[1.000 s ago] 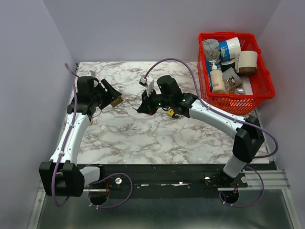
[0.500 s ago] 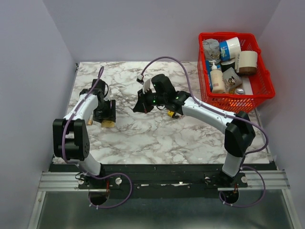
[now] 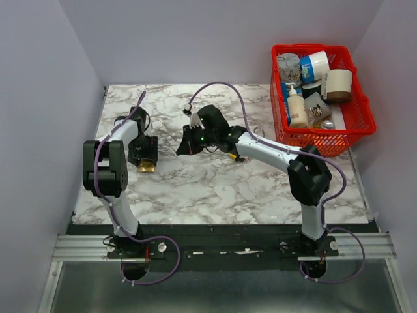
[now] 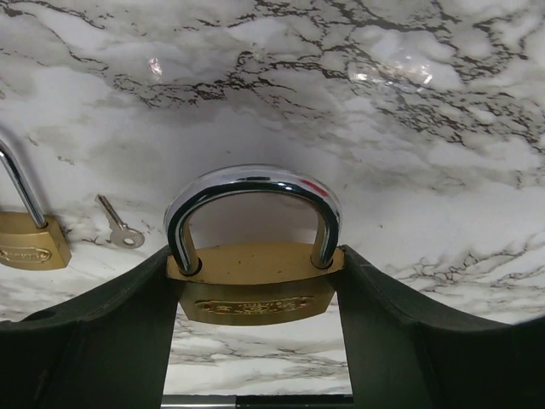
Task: Lock with the key
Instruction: Place the lock at the center of the board.
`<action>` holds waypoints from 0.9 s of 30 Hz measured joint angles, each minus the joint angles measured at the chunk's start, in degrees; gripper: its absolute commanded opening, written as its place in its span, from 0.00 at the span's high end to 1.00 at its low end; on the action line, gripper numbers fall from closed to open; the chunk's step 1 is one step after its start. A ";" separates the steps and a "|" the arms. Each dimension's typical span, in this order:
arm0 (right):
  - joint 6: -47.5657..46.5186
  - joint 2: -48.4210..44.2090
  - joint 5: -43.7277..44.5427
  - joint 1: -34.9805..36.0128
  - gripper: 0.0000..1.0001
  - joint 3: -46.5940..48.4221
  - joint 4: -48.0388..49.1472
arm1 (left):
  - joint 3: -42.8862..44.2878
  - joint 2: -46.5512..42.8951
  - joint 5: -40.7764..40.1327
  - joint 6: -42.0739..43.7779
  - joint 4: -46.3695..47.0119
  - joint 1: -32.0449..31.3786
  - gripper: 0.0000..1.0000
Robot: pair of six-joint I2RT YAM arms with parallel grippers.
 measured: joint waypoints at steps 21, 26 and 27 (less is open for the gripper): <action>9.22 6.12 1.68 0.00 0.99 1.16 2.10 | 0.79 2.82 -0.22 -0.44 0.09 1.27 0.42; 12.46 6.43 2.93 0.00 0.99 1.16 2.19 | 0.92 2.91 -0.24 -0.68 -0.04 1.27 0.23; 13.00 6.51 3.17 0.00 0.99 1.16 2.23 | 0.92 2.91 -0.24 -0.66 -0.04 1.27 0.13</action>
